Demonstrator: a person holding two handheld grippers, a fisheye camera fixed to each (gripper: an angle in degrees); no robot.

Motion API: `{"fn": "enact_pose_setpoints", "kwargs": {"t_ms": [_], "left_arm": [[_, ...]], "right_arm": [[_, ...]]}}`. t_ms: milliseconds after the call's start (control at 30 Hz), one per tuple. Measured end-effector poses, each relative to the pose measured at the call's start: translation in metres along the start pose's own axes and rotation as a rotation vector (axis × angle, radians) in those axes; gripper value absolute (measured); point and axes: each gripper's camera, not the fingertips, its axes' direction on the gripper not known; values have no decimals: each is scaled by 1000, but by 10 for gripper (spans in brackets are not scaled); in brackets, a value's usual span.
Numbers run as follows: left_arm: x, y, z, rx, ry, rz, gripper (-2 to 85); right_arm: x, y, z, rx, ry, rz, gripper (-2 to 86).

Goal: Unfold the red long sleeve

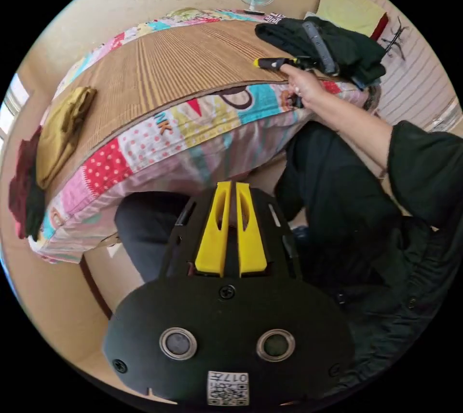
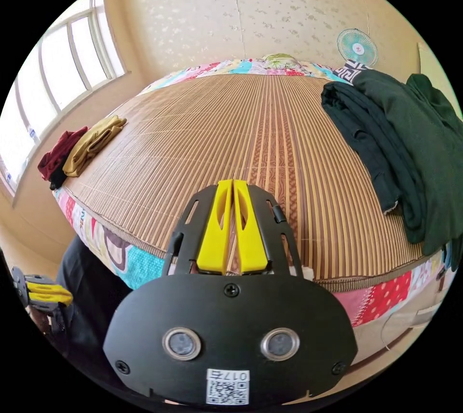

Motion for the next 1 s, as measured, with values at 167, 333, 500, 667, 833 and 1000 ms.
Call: {"fn": "enact_pose_setpoints", "kwargs": {"t_ms": [167, 333, 500, 667, 833, 1000], "left_arm": [[-28, 3, -35, 123, -688, -146, -1], [-195, 22, -132, 410, -244, -615, 7], [-324, 13, -216, 495, -367, -630, 73], [-453, -19, -193, 150, -484, -743, 92], [-529, 48, -163, 187, -164, -1064, 96], [-578, 129, -181, 457, 406, -1287, 69]], "right_arm": [[16, 11, 6, 30, -130, 28, 3], [24, 17, 12, 38, -176, 48, 3], [43, 19, 19, 27, -328, 43, 4], [54, 21, 25, 16, -388, 42, 4], [65, 21, 27, 14, -415, 57, 4], [75, 20, 30, 12, -430, 66, 4]]}}
